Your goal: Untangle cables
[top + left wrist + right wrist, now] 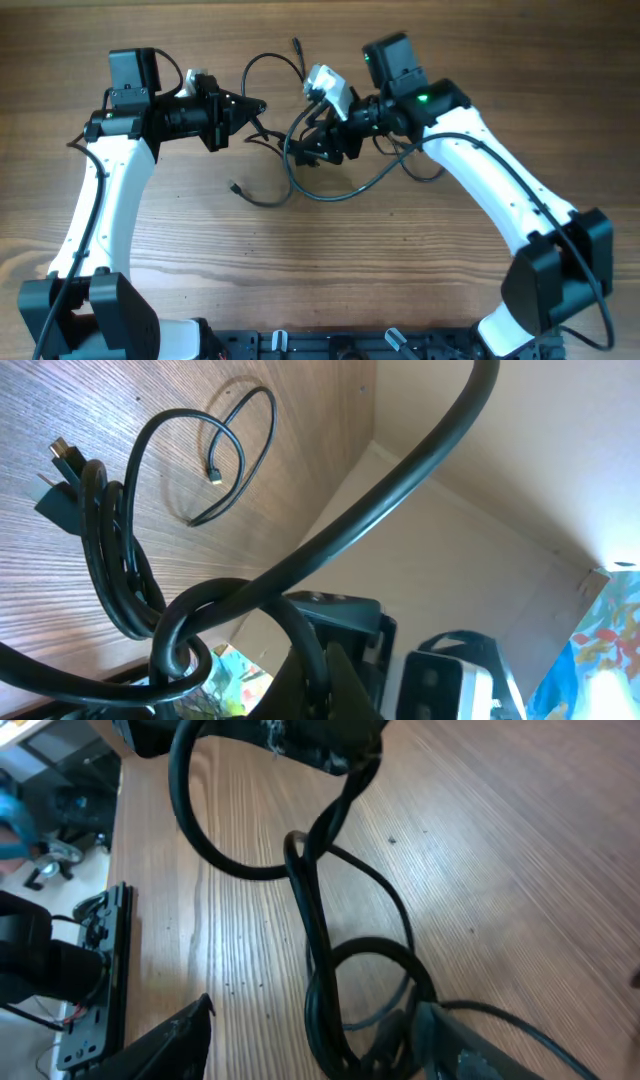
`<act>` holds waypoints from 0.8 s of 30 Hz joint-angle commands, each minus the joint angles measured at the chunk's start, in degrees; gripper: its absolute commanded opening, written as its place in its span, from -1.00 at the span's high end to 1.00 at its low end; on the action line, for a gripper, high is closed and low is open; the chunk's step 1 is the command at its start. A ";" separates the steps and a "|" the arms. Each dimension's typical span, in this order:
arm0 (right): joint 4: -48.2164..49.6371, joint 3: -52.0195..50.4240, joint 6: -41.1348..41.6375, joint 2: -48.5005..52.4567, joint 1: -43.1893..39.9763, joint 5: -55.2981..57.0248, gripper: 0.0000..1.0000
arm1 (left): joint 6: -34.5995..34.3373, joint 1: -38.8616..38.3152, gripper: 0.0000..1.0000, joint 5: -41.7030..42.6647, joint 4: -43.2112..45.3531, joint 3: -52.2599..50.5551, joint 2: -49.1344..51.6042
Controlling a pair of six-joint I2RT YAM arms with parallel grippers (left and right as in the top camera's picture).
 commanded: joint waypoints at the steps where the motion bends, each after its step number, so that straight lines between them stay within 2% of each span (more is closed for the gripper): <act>1: 2.01 1.16 -1.03 2.25 1.22 -2.58 -0.31 | -0.50 -0.20 0.92 2.62 0.26 -0.24 -0.72; 8: 6.40 1.16 1.38 5.44 2.67 -2.60 -0.13 | -0.48 -0.20 0.92 2.62 0.26 -0.24 -0.72; 14: 10.23 1.16 6.58 6.36 2.69 -0.96 -0.09 | -0.28 -0.20 0.92 2.58 0.26 -0.24 -0.72; 17: 10.25 1.16 6.60 6.43 2.73 -0.94 0.07 | -0.26 -0.20 0.92 2.56 0.28 -0.24 -0.72; 19: 10.69 1.16 8.39 6.40 2.73 -0.92 0.31 | -0.26 -0.20 0.92 2.32 0.26 -0.24 -0.72; 23: 11.87 1.16 11.08 6.40 2.73 -0.92 0.51 | -0.26 -0.20 0.92 2.08 0.26 -0.24 -0.72; 24: 12.02 1.16 11.45 6.40 2.73 -0.92 0.62 | -0.26 -0.20 0.92 2.03 0.26 -0.24 -0.72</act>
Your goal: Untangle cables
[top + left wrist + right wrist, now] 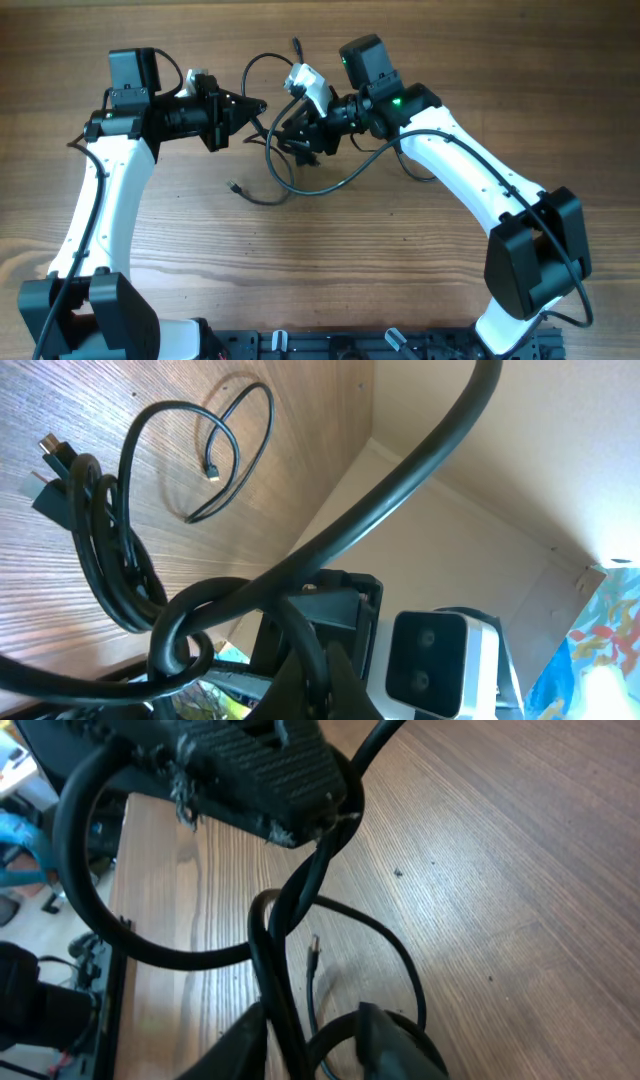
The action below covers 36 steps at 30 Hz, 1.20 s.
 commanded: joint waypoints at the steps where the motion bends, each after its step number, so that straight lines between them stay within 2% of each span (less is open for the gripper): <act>1: 0.94 1.14 3.28 1.38 0.13 0.04 0.69 | -0.11 -0.22 0.92 1.31 0.22 -0.24 -0.72; 5: 1.16 1.14 5.99 1.22 -0.55 0.07 0.91 | 0.31 -0.22 0.92 -0.28 0.17 -0.24 -0.72; 10: 1.81 1.16 14.47 -0.72 -3.80 -0.04 0.92 | 3.76 -0.22 0.92 -12.20 -2.08 -0.24 -0.72; 14: 1.75 1.16 16.48 -4.02 -6.84 -1.11 0.91 | 3.76 -0.22 0.92 -18.60 -5.77 -0.24 -0.72; 23: 1.55 1.16 21.11 -9.44 -12.92 -1.05 0.91 | 3.82 -0.22 0.92 -20.81 -6.97 -0.24 -0.72; 36: 1.20 1.16 28.13 -10.12 -22.18 1.97 0.91 | 5.79 -0.22 0.92 -21.88 -6.97 -0.24 -0.72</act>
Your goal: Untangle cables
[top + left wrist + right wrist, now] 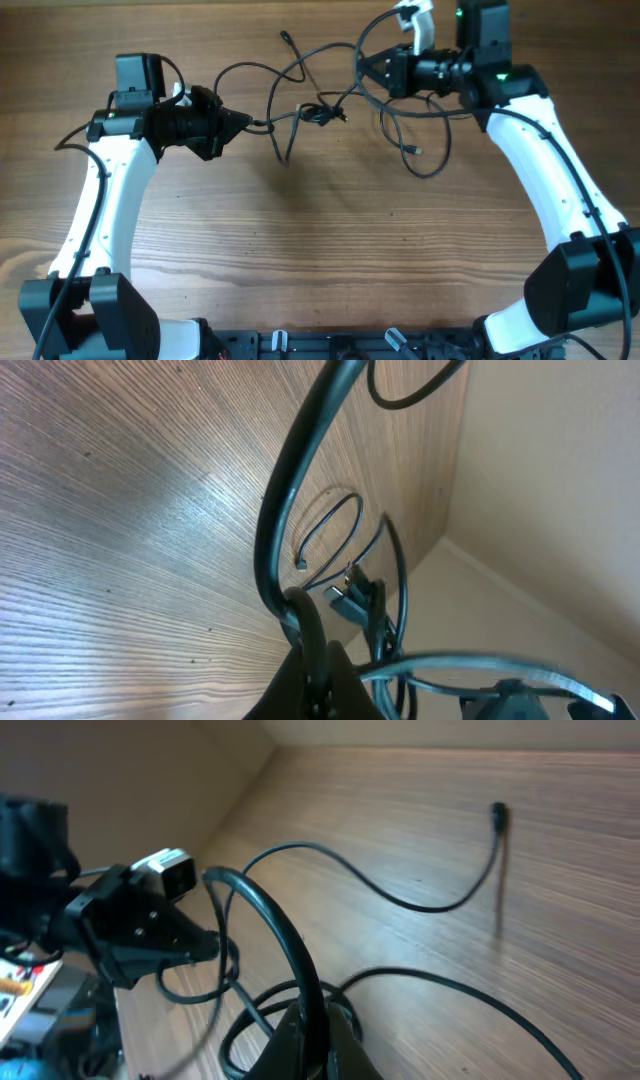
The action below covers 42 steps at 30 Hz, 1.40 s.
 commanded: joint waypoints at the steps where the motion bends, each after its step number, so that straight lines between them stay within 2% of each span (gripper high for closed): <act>1: 0.04 1.16 4.07 -1.42 -3.28 3.04 0.91 | 2.45 0.24 0.92 -2.71 -0.07 -0.24 -0.72; 13: -3.82 1.16 10.23 -1.40 -6.10 18.12 0.91 | 2.84 0.24 0.92 -2.71 -0.28 -0.24 -0.72; 18: -8.66 1.16 14.10 -1.22 -6.10 28.96 0.91 | 2.86 0.24 0.92 -2.71 -0.28 -0.24 -0.72; 31: -15.13 1.07 17.46 -0.39 -6.10 50.66 0.91 | 2.86 0.24 0.92 -2.91 -0.28 -0.24 -0.72; 42: -16.46 0.20 18.71 1.79 -5.99 57.44 0.91 | 2.86 0.24 0.92 -2.91 -0.28 -0.24 -0.72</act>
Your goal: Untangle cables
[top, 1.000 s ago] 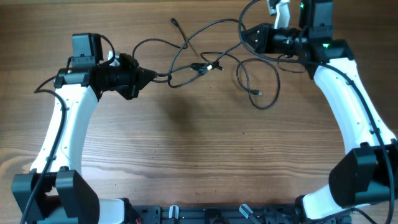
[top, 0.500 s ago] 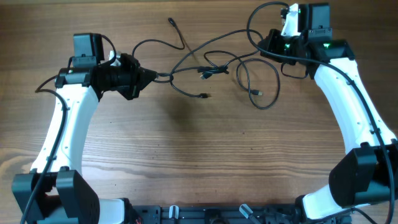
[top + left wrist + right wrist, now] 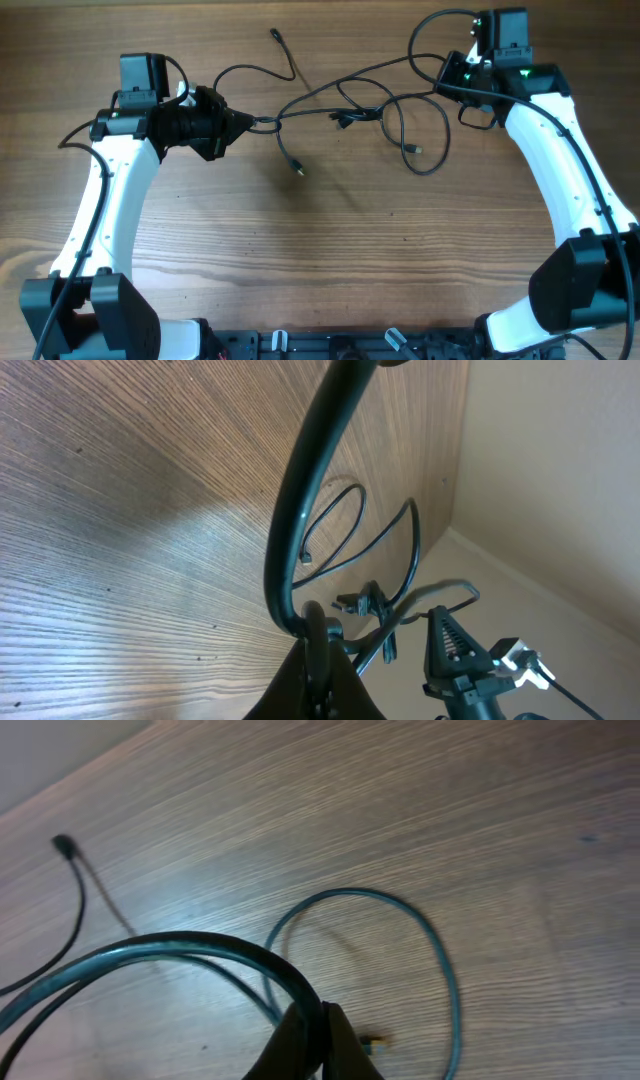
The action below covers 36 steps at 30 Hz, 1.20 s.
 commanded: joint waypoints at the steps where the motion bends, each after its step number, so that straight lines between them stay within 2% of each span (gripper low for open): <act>1: -0.11 0.20 1.01 2.45 -1.40 11.58 0.91 | 1.40 0.98 0.92 -2.97 -0.24 -0.24 -0.72; 12: -1.79 0.20 0.85 6.05 4.37 23.98 0.90 | 1.40 0.98 0.92 -2.97 -0.26 -0.24 -0.72; 16: -2.91 0.20 0.83 6.05 6.47 30.73 0.80 | 1.40 0.96 0.92 -2.95 -0.55 -0.24 -0.72; 23: -4.55 0.20 0.83 6.05 8.20 41.48 0.79 | 1.40 0.96 0.92 -2.95 -0.90 -0.24 -0.72; 31: -4.79 0.20 1.27 6.16 7.17 44.11 0.75 | 1.40 0.96 0.92 -2.95 -0.90 -0.24 -0.72; 36: -6.12 0.20 2.54 7.76 1.09 33.68 0.75 | 1.40 0.96 0.92 -2.95 -0.90 -0.24 -0.72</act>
